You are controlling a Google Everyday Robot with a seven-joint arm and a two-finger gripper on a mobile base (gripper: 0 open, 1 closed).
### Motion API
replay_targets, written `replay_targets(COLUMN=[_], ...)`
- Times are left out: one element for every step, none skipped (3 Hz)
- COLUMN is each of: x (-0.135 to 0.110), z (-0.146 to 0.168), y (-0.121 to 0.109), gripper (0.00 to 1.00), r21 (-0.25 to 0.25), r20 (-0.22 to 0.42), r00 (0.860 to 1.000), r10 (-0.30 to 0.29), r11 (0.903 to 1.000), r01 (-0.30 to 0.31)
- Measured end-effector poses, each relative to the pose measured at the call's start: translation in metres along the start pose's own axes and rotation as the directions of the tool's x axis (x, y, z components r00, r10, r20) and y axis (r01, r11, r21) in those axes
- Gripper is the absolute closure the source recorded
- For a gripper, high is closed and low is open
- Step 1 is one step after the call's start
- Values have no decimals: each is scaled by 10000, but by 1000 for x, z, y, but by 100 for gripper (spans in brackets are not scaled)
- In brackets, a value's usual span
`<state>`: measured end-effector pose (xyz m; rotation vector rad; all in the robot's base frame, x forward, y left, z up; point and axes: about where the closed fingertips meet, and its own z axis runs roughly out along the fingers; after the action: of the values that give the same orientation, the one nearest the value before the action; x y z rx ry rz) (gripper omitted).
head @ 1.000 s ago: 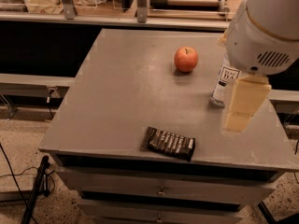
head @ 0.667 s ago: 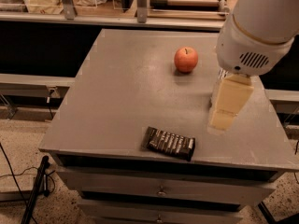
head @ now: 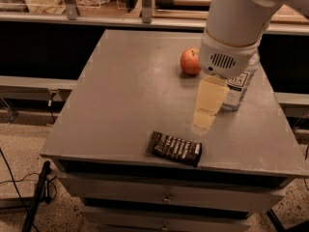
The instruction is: Pick rxbar chocolate
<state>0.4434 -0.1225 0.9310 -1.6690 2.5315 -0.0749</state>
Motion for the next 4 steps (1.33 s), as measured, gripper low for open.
replay_targets(x=[-5,-10,-21,-33], z=[-1,1,9,22], y=[-2,6,25,48], gripper=[0,0,0,0], r21=[127,22,-155,137], r20=[153,833,959,621], r00=[9999,9959,9915,9864], r10=[60,-355,-881,-1520], r11=[9999,9994,9958,9884], r01=[-62,354,900,1514])
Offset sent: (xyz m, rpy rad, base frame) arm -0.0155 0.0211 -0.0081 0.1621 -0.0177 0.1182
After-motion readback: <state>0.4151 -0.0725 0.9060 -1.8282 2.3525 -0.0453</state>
